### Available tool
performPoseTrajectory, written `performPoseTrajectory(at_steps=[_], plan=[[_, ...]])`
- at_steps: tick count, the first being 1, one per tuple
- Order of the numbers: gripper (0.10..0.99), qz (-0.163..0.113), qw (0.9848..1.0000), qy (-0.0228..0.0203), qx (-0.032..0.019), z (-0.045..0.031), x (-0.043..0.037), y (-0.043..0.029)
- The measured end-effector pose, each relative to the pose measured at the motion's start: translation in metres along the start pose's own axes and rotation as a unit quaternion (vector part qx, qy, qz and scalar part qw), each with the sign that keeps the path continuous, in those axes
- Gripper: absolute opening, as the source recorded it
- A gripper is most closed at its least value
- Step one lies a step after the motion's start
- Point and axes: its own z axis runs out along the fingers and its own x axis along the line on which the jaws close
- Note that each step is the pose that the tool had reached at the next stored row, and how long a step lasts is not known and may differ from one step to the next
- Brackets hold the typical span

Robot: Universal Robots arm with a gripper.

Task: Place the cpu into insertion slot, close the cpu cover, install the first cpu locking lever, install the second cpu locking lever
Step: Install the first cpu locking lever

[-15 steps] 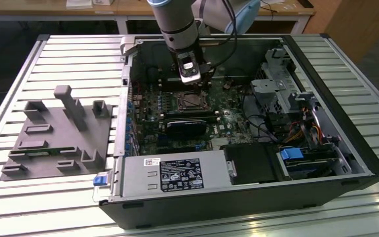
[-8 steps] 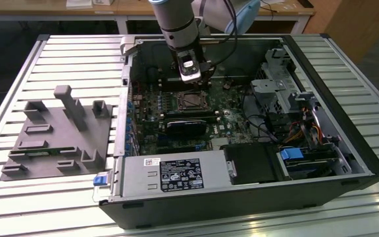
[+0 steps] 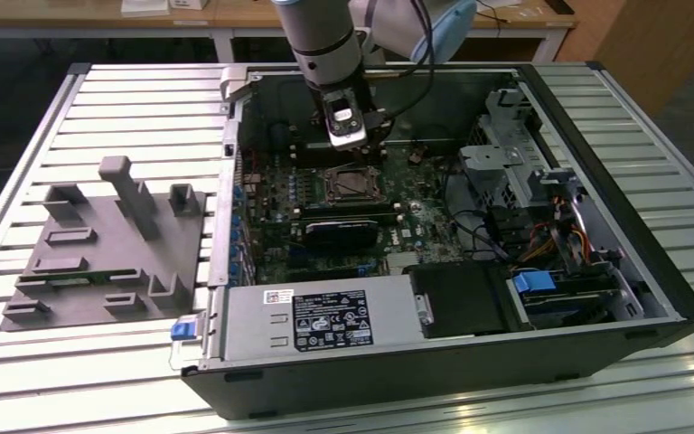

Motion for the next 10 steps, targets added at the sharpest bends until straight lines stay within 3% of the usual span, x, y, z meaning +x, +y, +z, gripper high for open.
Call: performPoseTrajectory(at_steps=[10], plan=[[0.102, 0.0, 1.0, -0.0032, -0.0019, 0.0008, 0.0056, -0.0002]])
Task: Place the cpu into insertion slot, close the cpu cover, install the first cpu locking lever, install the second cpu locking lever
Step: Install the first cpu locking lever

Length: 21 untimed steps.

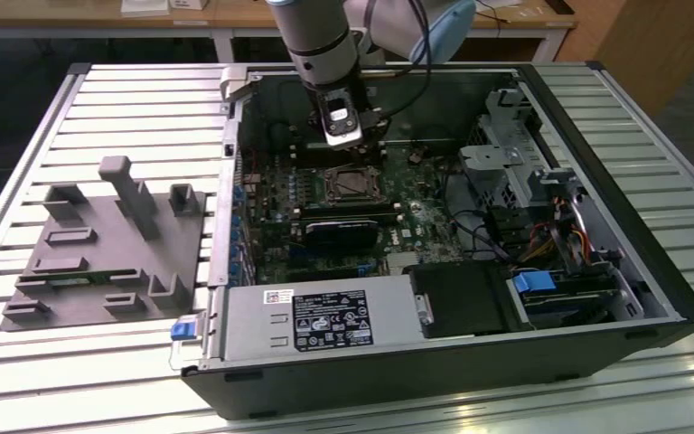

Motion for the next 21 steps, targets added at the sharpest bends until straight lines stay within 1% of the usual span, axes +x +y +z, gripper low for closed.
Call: performPoseTrajectory(at_steps=[7, 21], plan=[[0.102, 0.0, 1.0, -0.003, -0.0016, 0.0032, 0.0009, -0.0008], [0.102, -0.001, 1.0, -0.005, -0.0017, 0.0076, 0.0007, -0.0043]])
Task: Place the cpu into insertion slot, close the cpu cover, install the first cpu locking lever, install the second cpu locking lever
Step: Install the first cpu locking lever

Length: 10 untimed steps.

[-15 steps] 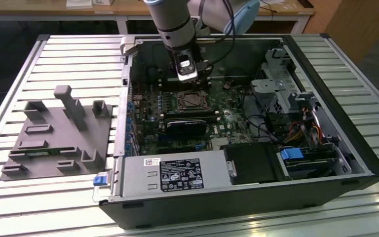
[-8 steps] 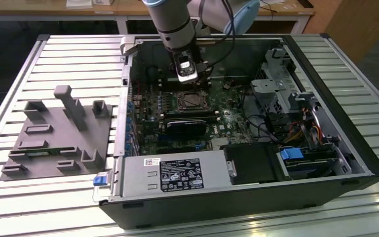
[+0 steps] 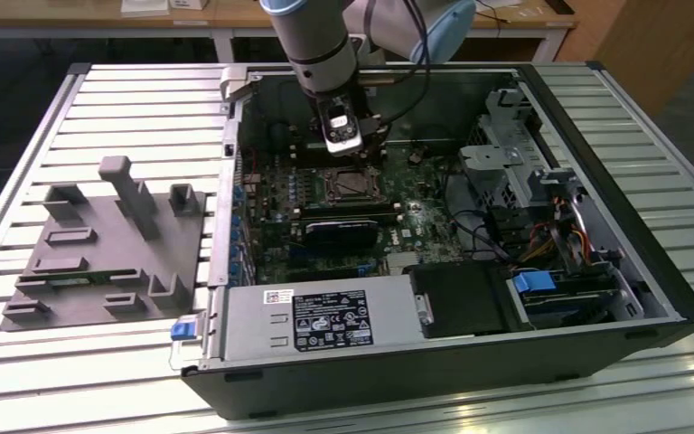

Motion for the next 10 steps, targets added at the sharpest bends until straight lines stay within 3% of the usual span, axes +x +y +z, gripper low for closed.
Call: performPoseTrajectory(at_steps=[10], plan=[[0.102, 0.0, 1.0, -0.0002, 0.0, 0.0005, 0.0019, 0.0029]])
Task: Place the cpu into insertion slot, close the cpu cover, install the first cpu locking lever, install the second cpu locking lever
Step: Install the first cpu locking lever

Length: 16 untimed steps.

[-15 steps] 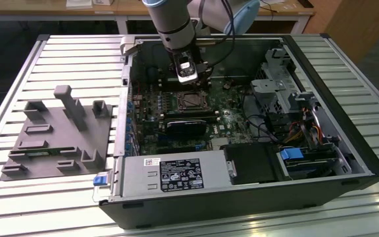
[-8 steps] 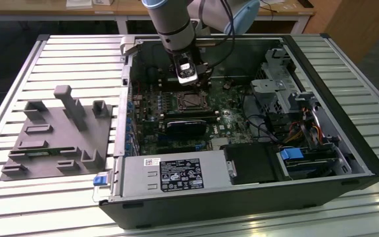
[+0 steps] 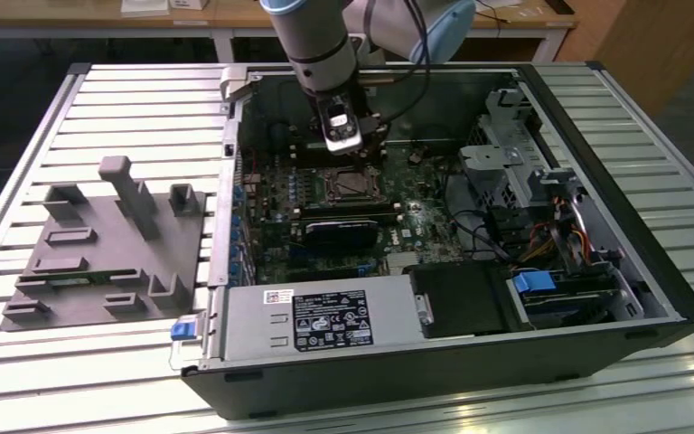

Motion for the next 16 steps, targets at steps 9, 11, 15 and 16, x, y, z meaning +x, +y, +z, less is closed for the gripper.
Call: performPoseTrajectory(at_steps=[9, 11, 15, 16], plan=[[0.102, 0.0, 1.0, -0.0005, -0.0003, 0.0007, 0.0012, 0.0017], [0.102, 0.0, 1.0, -0.0008, -0.0004, 0.0009, 0.0012, 0.0015], [0.102, 0.0, 1.0, -0.0013, -0.0008, 0.0012, 0.0009, 0.0008], [0.102, 0.0, 1.0, -0.0015, -0.0009, 0.0012, 0.0008, 0.0005]])
